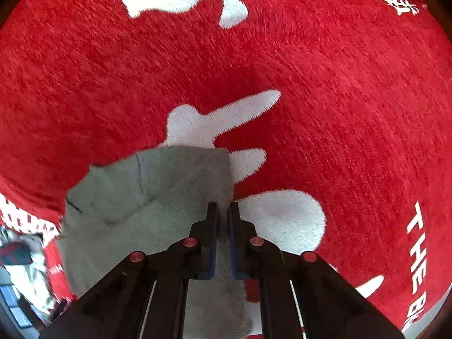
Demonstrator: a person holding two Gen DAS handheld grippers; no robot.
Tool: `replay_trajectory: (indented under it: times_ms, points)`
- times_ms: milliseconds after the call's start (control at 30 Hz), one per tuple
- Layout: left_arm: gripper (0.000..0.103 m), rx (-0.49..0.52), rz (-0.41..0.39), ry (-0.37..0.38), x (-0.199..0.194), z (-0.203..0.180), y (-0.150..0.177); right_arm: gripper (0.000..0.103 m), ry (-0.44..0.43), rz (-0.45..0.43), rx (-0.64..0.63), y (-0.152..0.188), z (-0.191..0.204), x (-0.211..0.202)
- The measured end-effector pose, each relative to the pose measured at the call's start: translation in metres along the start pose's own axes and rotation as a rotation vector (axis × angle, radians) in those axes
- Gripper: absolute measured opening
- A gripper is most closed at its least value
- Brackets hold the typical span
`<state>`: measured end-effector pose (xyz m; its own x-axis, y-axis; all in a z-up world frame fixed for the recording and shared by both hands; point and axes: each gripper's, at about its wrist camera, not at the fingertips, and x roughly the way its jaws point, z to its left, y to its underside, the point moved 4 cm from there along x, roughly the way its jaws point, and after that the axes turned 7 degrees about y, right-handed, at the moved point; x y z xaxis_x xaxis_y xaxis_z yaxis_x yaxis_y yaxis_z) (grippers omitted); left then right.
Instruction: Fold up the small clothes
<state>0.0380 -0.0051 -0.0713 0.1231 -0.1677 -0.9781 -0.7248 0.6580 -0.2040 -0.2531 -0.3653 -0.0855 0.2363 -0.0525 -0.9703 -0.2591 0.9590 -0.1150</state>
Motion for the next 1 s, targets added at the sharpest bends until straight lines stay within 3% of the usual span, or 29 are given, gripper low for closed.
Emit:
replay_trajectory:
  times_ms: [67, 133, 333, 400, 433, 633, 800, 933, 967, 1000]
  points:
    - [0.102, 0.009, 0.016, 0.000, 0.001, -0.006, 0.000, 0.010, 0.002, 0.004, 0.021, 0.000, -0.006, -0.002]
    - [0.102, 0.024, 0.024, -0.002, 0.000, -0.013, 0.001, 0.019, 0.018, 0.002, 0.035, 0.001, -0.010, -0.010]
    - [0.102, 0.044, 0.041, -0.003, -0.012, -0.030, 0.005, 0.023, -0.001, -0.007, -0.047, 0.023, -0.009, -0.043]
    - [0.102, 0.044, 0.040, 0.000, -0.017, -0.036, 0.006, 0.043, -0.017, 0.011, -0.067, 0.036, -0.009, -0.053]
    - [0.102, 0.044, 0.039, -0.002, -0.019, -0.038, 0.007, 0.049, -0.024, 0.021, -0.075, 0.043, -0.008, -0.056]
    - [0.102, 0.034, 0.049, -0.009, -0.031, -0.054, 0.020, 0.053, -0.081, 0.111, -0.137, 0.090, -0.007, -0.059]
    - [0.102, 0.011, 0.047, -0.022, -0.038, -0.060, 0.036, 0.070, -0.156, 0.165, -0.174, 0.110, 0.001, -0.056]
    - [0.102, 0.008, 0.058, -0.017, -0.040, -0.063, 0.054, 0.075, -0.186, 0.191, -0.216, 0.126, 0.005, -0.055]
    - [0.102, 0.015, 0.068, -0.005, -0.039, -0.065, 0.059, 0.082, -0.201, 0.199, -0.223, 0.131, 0.007, -0.056]
    - [0.102, 0.019, 0.073, -0.001, -0.039, -0.066, 0.063, 0.083, -0.217, 0.206, -0.228, 0.135, 0.008, -0.056]
